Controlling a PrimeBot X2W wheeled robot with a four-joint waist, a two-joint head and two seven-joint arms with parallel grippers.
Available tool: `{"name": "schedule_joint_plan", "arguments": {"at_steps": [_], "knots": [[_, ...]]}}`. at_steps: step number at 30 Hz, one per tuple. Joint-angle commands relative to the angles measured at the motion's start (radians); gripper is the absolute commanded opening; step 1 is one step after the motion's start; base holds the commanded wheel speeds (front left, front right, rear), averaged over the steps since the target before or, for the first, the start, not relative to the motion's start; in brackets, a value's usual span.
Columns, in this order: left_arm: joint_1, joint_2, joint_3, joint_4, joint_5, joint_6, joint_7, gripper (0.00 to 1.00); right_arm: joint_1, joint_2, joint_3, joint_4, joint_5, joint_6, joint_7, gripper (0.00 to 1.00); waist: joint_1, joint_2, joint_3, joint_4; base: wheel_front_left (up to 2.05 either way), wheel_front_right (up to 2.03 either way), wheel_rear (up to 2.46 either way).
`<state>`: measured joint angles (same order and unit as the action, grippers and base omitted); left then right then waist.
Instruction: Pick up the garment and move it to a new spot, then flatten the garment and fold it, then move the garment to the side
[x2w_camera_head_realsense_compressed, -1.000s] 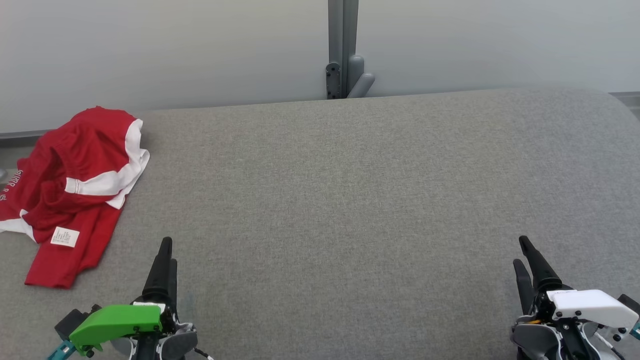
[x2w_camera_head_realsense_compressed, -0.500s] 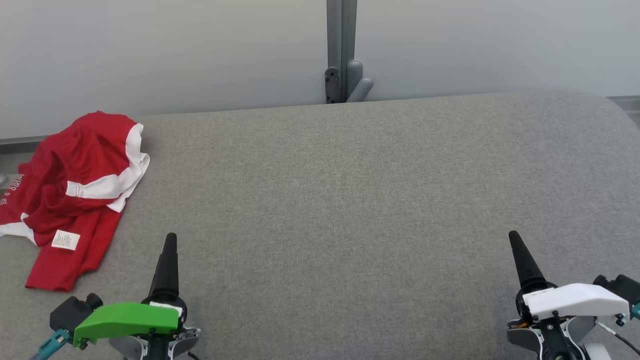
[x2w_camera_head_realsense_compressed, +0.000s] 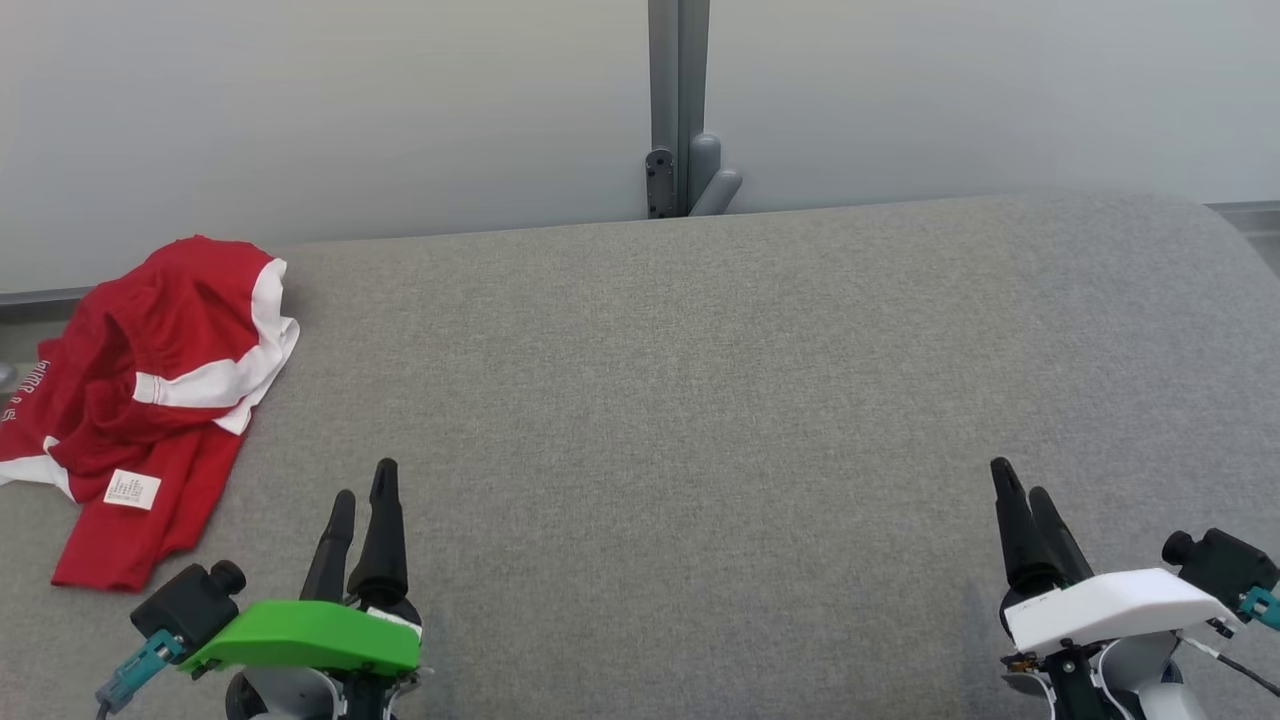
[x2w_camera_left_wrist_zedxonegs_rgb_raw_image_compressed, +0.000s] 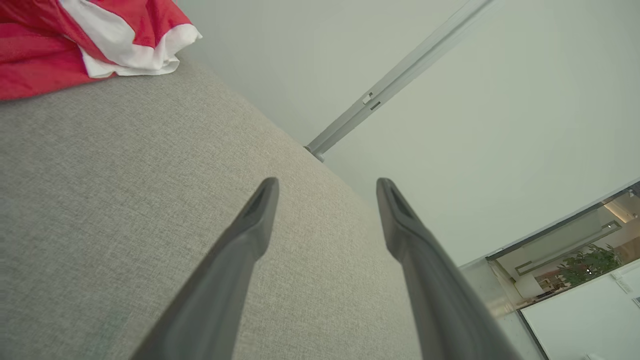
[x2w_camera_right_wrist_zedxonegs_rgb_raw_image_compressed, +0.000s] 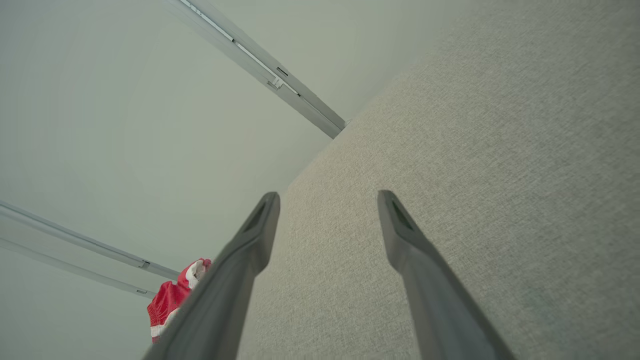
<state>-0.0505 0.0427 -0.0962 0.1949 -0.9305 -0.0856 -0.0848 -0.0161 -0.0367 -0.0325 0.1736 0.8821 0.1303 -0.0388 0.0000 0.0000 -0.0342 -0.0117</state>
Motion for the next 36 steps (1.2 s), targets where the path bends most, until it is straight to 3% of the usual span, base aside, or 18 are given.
{"name": "schedule_joint_plan", "arguments": {"at_steps": [1, 10, 36], "knots": [[-0.002, 0.006, -0.006, -0.021, 0.040, 0.008, -0.010, 1.00, 0.000, -0.008, 0.006, -0.018, -0.038, 0.000, -0.013, 1.00, 0.0000, 0.0000, -0.002, -0.001, 0.00, 0.00, 0.00], [0.010, 0.006, -0.041, -0.028, 0.178, 0.043, -0.035, 1.00, 0.016, -0.009, 0.038, -0.041, -0.159, 0.000, -0.045, 1.00, 0.0000, 0.0000, -0.011, -0.005, 0.00, 0.00, 0.00], [0.033, 0.008, -0.103, -0.059, 0.462, 0.066, -0.098, 1.00, 0.044, -0.012, 0.102, -0.090, -0.441, 0.000, -0.125, 1.00, 0.0000, 0.0000, -0.027, -0.012, 0.00, 0.00, 0.00]]}}
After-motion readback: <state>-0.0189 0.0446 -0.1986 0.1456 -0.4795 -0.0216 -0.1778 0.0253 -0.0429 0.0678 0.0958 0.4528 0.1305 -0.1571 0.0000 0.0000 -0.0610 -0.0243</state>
